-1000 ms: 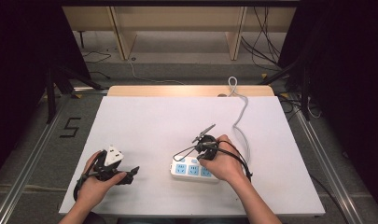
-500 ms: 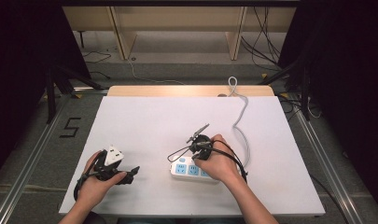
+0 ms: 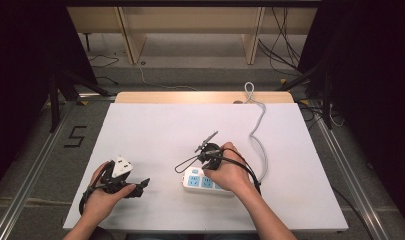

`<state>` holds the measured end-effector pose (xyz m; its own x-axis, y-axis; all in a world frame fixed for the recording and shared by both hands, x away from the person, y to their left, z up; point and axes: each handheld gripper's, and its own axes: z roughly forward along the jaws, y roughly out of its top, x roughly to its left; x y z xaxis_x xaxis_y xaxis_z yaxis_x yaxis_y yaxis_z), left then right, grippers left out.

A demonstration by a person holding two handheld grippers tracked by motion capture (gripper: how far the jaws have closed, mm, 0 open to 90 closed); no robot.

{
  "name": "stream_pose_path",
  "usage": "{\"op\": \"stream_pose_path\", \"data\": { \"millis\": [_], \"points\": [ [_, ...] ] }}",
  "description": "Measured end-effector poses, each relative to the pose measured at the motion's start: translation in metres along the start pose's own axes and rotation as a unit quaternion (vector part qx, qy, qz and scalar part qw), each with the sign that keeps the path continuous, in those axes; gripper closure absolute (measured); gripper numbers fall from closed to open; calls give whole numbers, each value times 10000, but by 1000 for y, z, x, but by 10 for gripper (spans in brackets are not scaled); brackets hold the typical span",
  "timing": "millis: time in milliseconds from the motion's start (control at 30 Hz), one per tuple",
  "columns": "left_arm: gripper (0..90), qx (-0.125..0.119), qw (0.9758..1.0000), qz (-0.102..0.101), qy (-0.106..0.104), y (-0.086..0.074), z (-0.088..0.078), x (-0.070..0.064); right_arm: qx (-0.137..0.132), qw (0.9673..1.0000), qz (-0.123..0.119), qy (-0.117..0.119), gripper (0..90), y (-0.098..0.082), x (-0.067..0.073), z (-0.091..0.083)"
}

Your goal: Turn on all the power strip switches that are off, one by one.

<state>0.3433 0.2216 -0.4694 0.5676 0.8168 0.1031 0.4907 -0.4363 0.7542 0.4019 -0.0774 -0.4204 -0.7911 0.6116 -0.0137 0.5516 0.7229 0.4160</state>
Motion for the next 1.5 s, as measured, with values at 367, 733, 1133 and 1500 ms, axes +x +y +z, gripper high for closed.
{"op": "stream_pose_path", "data": {
  "millis": [367, 733, 1133, 1500],
  "points": [
    [119, -9, 10000, 5, -2, 0, -1, 0, 19, 10000, -68, 59, 900, 15, 5, 4],
    [119, -4, 10000, 14, -11, 0, 0, 0, 67, 9999, -55, 117, 900, 25, 7, 13],
    [120, -6, 10000, 1, -12, 0, 0, -1, 200, 9996, -148, 137, 900, 31, 9, 21],
    [119, -8, 10000, 4, -14, 0, -1, -1, 297, 9993, -178, 109, 900, 33, 9, 26]
  ]
}}
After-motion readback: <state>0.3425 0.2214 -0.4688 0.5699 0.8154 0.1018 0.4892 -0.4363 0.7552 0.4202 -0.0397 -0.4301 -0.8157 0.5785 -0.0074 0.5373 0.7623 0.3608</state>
